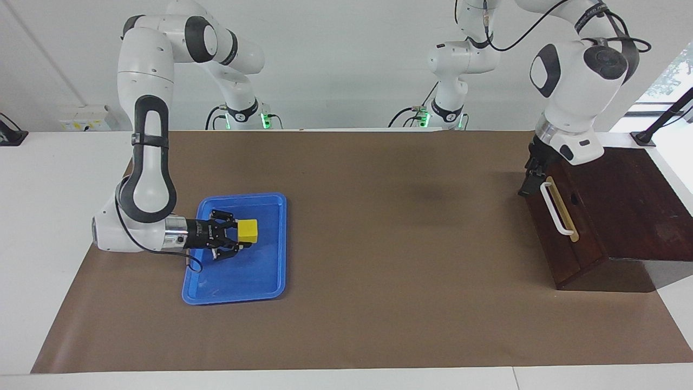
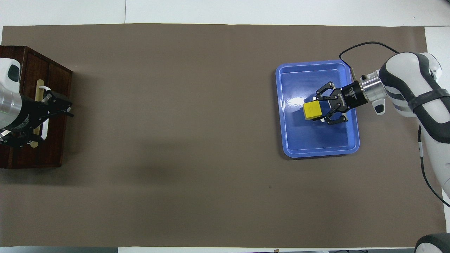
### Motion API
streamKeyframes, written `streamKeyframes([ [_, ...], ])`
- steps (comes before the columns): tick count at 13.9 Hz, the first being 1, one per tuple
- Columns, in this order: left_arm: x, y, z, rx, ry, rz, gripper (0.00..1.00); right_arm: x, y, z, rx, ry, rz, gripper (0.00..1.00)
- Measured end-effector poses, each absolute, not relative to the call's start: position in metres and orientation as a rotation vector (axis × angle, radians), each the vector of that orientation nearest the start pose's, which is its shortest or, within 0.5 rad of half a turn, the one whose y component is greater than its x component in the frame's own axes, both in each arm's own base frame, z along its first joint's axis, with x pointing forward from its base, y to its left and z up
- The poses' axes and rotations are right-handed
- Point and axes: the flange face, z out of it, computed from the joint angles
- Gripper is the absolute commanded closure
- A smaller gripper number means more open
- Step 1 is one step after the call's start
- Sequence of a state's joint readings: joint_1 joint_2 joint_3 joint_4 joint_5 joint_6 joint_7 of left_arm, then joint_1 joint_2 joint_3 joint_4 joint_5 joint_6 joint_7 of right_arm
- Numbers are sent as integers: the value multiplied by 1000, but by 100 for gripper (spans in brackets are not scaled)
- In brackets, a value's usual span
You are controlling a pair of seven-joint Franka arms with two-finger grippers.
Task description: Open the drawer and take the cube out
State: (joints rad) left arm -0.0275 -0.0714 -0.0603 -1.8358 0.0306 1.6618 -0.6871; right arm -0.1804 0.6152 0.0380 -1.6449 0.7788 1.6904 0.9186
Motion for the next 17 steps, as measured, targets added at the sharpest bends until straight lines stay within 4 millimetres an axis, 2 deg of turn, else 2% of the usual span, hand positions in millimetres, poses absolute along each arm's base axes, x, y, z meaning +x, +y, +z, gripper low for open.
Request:
streamKeyframes([
  [2,523,-48,545,-3014,-563,190,0,632,-31,242,-1874,1614,1013,100],
  [3,523,-49,543,-3032,-467,210,0,629,-32,239,-1873,1621,1008,100],
  [8,542,-71,536,-3062,-167,312,0,624,-34,234,-1875,1635,978,98],
  [9,543,-72,538,-3067,-129,321,0,623,-34,235,-1875,1639,971,79],
  [11,541,-72,544,-3073,-93,319,0,621,-35,236,-1874,1646,960,0],
  [12,536,-73,551,-3079,-79,305,0,620,-36,235,-1878,1643,950,0],
  [17,532,-82,556,-3099,-48,299,0,618,-38,231,-1895,1623,932,0],
])
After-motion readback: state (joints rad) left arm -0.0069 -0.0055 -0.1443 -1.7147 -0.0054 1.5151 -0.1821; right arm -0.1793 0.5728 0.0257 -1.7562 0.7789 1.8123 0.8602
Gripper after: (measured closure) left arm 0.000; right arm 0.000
